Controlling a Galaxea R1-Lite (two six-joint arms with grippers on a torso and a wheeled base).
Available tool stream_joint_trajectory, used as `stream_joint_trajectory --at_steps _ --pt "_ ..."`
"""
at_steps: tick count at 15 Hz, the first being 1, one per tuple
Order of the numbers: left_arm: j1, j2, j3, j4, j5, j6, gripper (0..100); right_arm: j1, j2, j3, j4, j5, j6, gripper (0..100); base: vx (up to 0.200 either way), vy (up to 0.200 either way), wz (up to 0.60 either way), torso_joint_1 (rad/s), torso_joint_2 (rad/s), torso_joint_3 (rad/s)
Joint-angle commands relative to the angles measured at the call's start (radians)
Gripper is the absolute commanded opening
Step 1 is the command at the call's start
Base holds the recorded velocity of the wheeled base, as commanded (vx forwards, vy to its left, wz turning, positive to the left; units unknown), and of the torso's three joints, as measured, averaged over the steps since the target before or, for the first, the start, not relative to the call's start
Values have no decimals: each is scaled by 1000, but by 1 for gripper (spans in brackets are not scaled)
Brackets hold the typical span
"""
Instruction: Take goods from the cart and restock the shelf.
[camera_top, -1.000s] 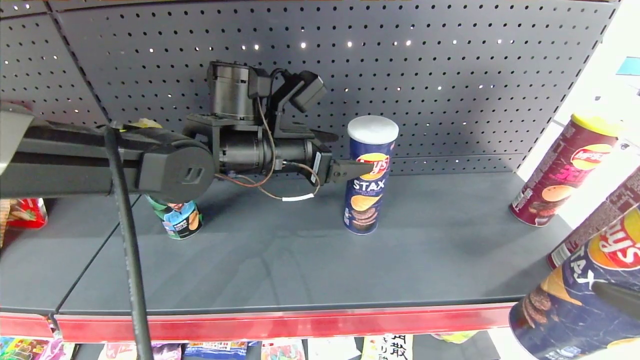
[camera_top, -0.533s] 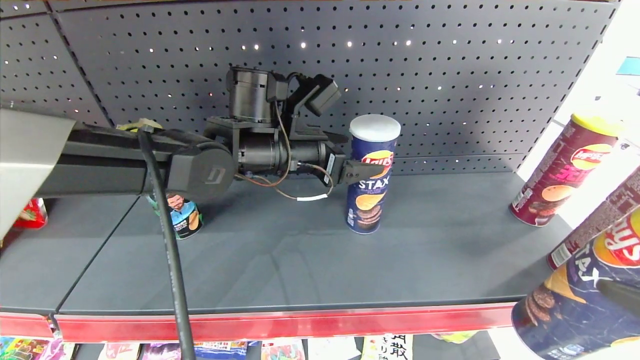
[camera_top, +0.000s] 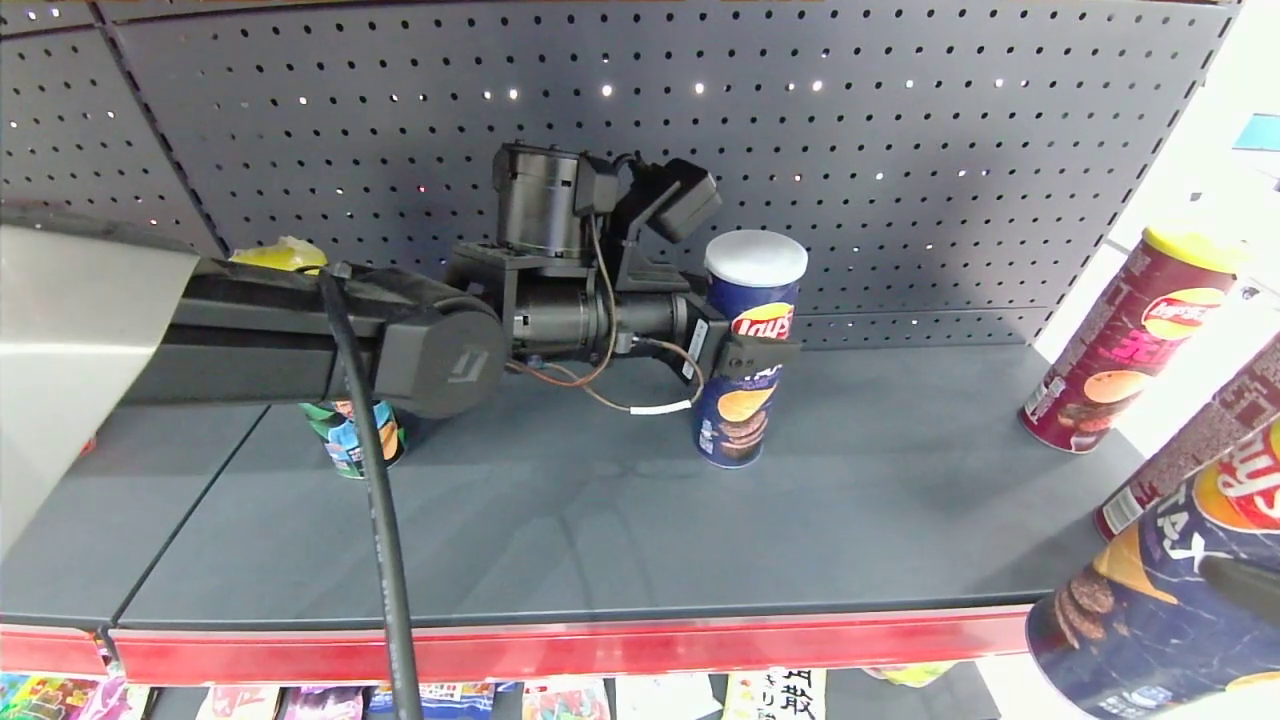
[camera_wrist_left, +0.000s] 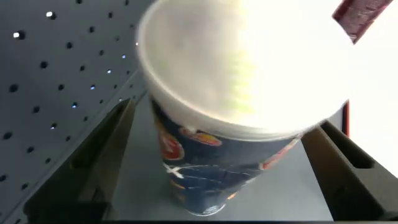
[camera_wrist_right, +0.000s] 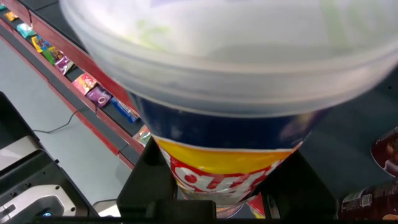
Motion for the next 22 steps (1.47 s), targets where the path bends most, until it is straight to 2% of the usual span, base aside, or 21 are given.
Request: stream_joint_trajectory --at_steps 1,5,6,12,17,19,22 --pt "-14 8 -9 0 6 0 100 0 -6 3 1 1 0 0 0 0 0 0 0 0" --pt "-28 21 -9 -2 26 -2 100 0 -14 6 1 1 0 0 0 0 0 0 0 0" --pt "-33 26 -9 -3 23 0 0 0 -12 4 1 1 0 0 0 0 0 0 0 0" --pt "-39 0 23 3 -31 -2 0 0 -18 4 1 1 0 0 0 0 0 0 0 0" --pt "-21 -150 183 29 -160 -5 0 0 -18 3 1 1 0 0 0 0 0 0 0 0" --pt "-21 -176 224 27 -187 5 0 0 -18 3 1 1 1 0 0 0 0 0 0 0" --pt "-22 -201 278 27 -200 67 0 0 -17 4 1 2 1 0 0 0 0 0 0 0"
